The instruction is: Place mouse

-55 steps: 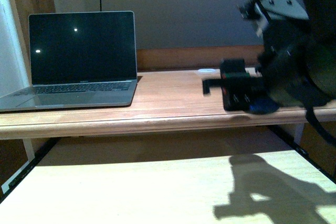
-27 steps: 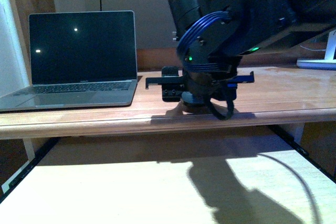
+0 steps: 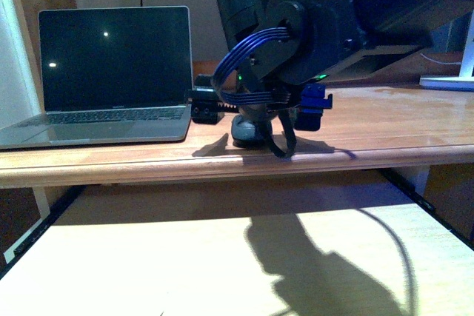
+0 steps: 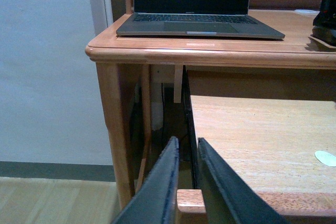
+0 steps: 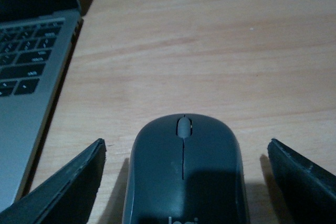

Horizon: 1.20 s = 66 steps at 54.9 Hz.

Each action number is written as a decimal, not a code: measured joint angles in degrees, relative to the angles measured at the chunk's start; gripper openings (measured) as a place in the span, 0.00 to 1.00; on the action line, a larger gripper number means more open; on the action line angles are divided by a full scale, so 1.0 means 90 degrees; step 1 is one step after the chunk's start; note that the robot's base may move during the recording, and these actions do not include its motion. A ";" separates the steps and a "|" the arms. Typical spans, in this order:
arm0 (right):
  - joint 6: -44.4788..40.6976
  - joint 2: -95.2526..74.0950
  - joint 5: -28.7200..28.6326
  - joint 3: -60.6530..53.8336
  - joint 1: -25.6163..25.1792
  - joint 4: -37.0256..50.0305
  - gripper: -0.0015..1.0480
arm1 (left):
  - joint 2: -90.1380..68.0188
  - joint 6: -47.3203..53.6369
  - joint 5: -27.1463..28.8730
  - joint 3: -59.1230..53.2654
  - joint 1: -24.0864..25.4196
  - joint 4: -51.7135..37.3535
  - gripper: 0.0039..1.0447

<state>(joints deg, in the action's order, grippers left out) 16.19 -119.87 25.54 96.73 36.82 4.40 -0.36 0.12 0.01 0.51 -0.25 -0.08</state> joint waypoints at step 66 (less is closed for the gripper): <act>-0.7623 0.6110 -0.9806 -0.8138 -0.5088 -0.3832 0.93 | 0.0000 0.0000 -0.0002 0.0000 0.0000 0.0000 0.93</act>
<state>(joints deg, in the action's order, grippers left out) -52.42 -64.88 -62.72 23.49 -8.97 -30.09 -0.36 0.12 -0.01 0.51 -0.25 -0.08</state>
